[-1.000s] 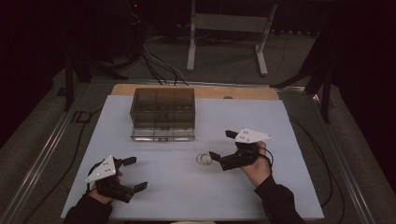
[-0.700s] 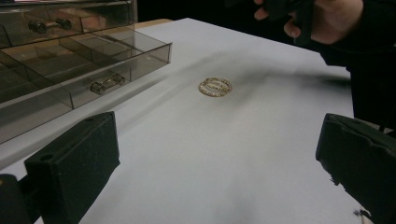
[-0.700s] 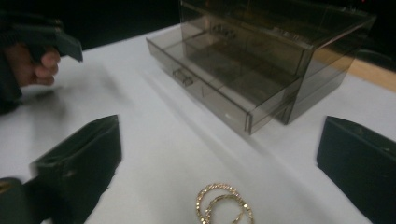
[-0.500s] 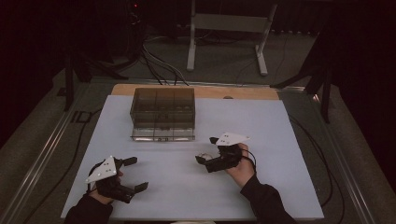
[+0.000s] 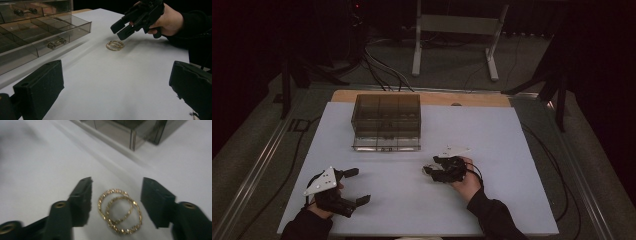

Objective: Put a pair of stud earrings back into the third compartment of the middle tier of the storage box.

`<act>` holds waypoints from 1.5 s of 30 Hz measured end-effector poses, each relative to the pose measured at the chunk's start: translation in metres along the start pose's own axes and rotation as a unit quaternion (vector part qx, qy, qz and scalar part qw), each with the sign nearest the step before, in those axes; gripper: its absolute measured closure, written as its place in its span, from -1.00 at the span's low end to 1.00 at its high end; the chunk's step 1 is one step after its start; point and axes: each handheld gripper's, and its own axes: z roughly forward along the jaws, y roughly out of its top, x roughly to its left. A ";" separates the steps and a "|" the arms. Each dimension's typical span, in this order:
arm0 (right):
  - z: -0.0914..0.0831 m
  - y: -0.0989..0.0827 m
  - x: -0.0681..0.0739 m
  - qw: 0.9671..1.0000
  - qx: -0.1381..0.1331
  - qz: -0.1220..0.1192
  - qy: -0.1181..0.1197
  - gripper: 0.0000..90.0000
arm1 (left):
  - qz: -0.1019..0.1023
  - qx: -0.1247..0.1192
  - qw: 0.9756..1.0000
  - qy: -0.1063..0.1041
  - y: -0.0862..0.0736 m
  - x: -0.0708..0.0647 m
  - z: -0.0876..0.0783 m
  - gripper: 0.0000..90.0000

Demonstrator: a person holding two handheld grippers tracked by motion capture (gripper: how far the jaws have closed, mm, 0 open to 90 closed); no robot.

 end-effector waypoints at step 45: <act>-0.012 0.018 0.007 0.999 0.032 0.015 -0.001 0.94 | 0.000 0.001 1.000 -0.007 -0.001 -0.001 0.001 -0.99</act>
